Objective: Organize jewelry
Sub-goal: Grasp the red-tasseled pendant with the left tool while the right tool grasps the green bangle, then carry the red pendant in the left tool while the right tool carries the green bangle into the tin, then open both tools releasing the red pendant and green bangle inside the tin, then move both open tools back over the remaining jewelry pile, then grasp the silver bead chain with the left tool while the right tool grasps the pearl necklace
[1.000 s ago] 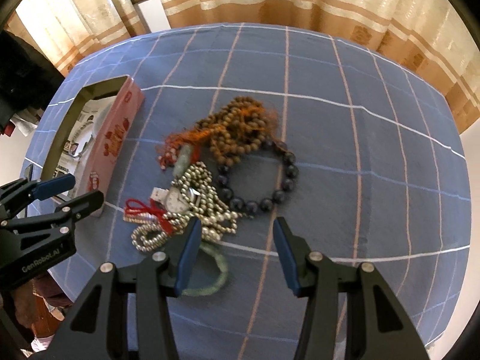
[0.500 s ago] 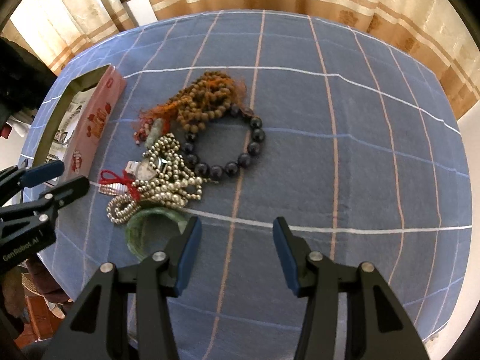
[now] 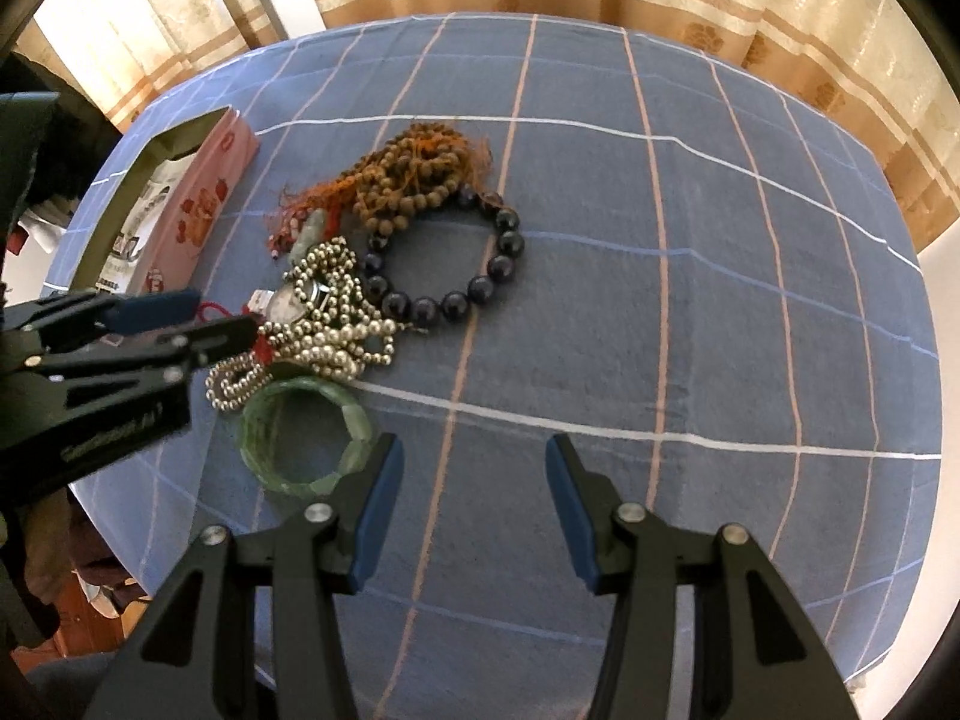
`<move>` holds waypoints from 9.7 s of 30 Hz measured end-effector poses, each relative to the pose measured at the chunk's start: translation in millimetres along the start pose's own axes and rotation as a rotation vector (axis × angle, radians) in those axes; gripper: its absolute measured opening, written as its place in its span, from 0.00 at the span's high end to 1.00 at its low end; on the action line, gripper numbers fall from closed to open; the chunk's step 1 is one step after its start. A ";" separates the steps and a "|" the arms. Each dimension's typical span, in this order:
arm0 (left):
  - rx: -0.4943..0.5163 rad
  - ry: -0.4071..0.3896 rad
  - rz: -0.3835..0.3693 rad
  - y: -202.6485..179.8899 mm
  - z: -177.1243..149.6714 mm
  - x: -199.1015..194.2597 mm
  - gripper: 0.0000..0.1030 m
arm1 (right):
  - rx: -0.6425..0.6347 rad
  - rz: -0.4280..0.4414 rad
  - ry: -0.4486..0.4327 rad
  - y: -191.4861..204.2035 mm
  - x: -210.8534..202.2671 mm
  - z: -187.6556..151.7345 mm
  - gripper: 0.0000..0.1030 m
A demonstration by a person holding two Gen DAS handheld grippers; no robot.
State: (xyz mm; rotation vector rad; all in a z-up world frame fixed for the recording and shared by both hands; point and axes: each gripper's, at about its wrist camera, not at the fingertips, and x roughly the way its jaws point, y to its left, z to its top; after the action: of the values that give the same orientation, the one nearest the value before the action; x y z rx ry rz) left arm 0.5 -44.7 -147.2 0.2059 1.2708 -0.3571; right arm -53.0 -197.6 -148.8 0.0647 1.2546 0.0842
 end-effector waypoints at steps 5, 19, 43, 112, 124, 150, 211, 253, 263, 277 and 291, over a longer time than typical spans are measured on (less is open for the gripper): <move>-0.003 -0.019 -0.024 3.3 -6.4 -9.1 1.00 | 0.007 0.009 0.004 -1.7 3.1 1.2 0.49; -0.041 -0.117 -0.059 25.9 -2.6 -59.6 1.00 | -0.018 0.060 0.019 21.9 16.0 11.1 0.49; -0.077 -0.176 -0.042 54.3 1.1 -84.6 1.00 | -0.095 0.052 -0.003 47.2 4.3 15.4 0.91; -0.276 -0.179 0.094 192.0 -10.5 -83.7 1.00 | -0.350 0.163 -0.125 217.3 -5.9 115.2 0.91; -0.275 -0.128 0.091 193.8 -10.6 -59.4 1.00 | -0.361 0.154 -0.086 223.8 20.0 119.4 0.91; -0.275 -0.046 0.079 197.2 -25.5 -29.7 1.00 | -0.390 0.137 -0.017 229.7 47.7 112.4 0.91; -0.093 -0.060 0.066 63.3 -9.2 -44.9 0.39 | -0.048 0.047 0.000 41.6 6.1 37.7 0.44; -0.101 -0.070 0.124 43.7 -13.5 -37.5 0.39 | 0.044 -0.020 0.047 -9.4 14.2 -3.7 0.91; -0.100 -0.078 -0.025 24.1 7.2 -30.5 0.39 | 0.087 0.023 0.032 -20.4 17.6 0.6 0.74; -0.008 -0.012 -0.055 -21.4 34.8 20.0 0.41 | 0.110 0.031 0.009 -36.6 7.5 5.1 0.54; 0.053 -0.061 -0.105 -24.3 47.8 -10.7 0.93 | 0.005 0.025 0.008 -15.8 21.9 15.2 0.90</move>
State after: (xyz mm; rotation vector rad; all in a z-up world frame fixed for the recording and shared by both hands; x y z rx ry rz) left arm 31.5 -82.1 -122.1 0.1722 1.2157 -0.4838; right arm -31.3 -211.1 -166.3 0.0846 1.2622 0.1029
